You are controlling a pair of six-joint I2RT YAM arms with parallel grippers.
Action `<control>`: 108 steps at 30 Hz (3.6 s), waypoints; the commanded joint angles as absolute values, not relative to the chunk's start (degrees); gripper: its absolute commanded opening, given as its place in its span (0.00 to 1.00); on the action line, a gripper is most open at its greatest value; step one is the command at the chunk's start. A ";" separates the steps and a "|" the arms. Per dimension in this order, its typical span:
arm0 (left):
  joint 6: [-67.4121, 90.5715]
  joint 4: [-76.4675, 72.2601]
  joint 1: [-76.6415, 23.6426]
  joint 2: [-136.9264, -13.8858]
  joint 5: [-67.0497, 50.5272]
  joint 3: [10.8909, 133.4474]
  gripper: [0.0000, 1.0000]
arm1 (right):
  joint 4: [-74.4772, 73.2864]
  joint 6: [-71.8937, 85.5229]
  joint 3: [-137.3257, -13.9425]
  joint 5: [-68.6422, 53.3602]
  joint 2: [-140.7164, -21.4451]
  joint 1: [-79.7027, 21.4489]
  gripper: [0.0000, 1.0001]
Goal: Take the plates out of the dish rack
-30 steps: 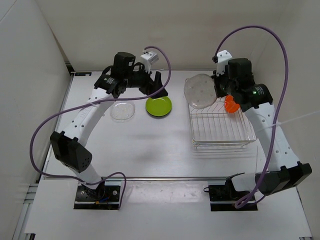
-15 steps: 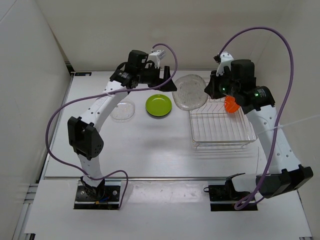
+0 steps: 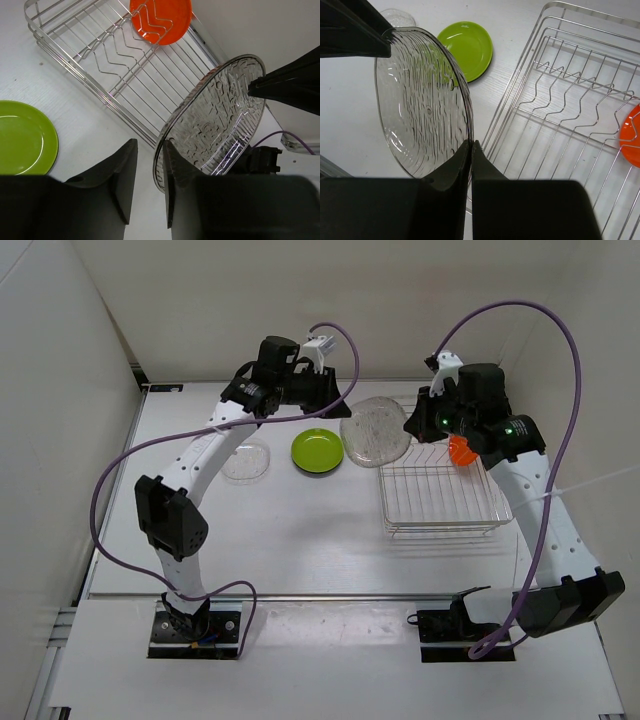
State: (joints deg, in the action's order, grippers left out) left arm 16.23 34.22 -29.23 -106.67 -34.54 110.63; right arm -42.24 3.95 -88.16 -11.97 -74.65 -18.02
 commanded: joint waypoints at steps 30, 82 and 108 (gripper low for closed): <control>0.62 34.80 -27.52 -95.20 -21.86 100.20 0.11 | -39.99 2.64 -84.56 -18.54 -68.73 -17.84 0.95; -45.88 56.51 8.44 -121.46 -41.84 113.38 0.11 | -42.19 -3.87 -81.66 -8.71 -66.19 -15.64 0.95; -43.59 52.74 7.38 -128.58 -42.28 116.10 0.13 | -43.24 -4.39 -81.65 -9.32 -65.13 -13.97 0.95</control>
